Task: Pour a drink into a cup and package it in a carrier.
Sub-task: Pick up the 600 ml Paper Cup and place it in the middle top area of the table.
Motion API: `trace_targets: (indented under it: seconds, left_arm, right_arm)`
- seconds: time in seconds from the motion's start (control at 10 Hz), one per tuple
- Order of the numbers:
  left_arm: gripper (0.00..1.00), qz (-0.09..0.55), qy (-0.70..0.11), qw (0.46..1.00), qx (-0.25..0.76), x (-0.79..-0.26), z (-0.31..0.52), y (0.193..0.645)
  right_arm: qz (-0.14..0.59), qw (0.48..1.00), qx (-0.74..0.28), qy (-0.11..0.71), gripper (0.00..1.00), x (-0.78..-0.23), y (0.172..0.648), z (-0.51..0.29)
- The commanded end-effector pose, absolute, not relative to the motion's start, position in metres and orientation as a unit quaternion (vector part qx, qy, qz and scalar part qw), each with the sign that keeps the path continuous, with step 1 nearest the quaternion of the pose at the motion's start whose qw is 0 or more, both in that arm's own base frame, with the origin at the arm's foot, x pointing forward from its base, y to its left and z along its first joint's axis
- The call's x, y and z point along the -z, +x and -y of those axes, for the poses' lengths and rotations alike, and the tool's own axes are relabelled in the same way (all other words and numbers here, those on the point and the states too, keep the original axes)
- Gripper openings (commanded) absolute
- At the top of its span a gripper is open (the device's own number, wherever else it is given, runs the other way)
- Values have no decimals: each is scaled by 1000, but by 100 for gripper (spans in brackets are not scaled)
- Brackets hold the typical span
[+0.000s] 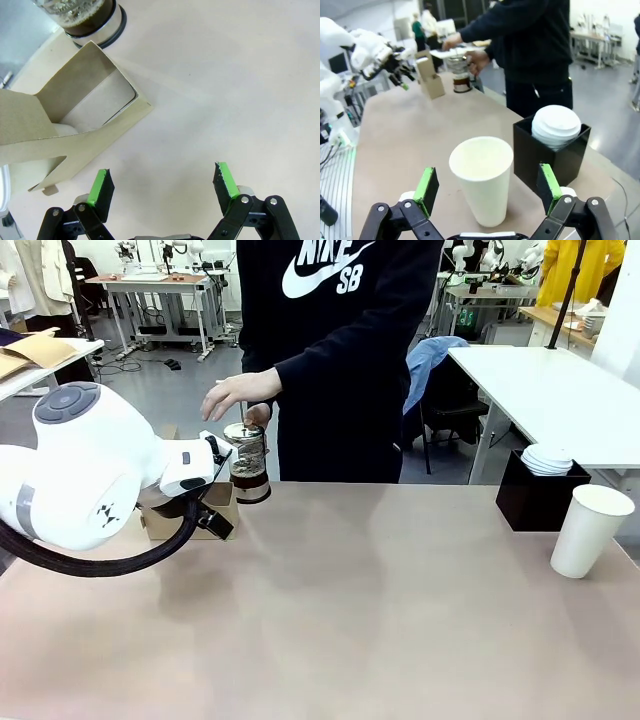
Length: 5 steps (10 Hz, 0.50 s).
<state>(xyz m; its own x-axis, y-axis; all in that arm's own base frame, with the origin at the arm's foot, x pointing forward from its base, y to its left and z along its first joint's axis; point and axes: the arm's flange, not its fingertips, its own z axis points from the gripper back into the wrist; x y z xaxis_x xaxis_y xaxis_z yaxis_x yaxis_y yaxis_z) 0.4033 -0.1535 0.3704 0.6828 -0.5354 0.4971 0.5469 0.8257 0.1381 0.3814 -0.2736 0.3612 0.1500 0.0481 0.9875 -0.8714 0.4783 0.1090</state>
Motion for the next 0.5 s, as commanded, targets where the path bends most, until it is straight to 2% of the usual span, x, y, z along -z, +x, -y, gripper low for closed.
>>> trace_targets:
  seconds: [0.0, 0.4]
  left_arm:
    - [100, 268, -12, 917, 294, -370, 152, 403]
    - [100, 268, -12, 917, 294, -370, 152, 403]
  right_arm:
    - [569, 618, -375, 392, 100, -327, 392, 293]
    - [582, 628, -375, 355, 100, -271, 401, 267]
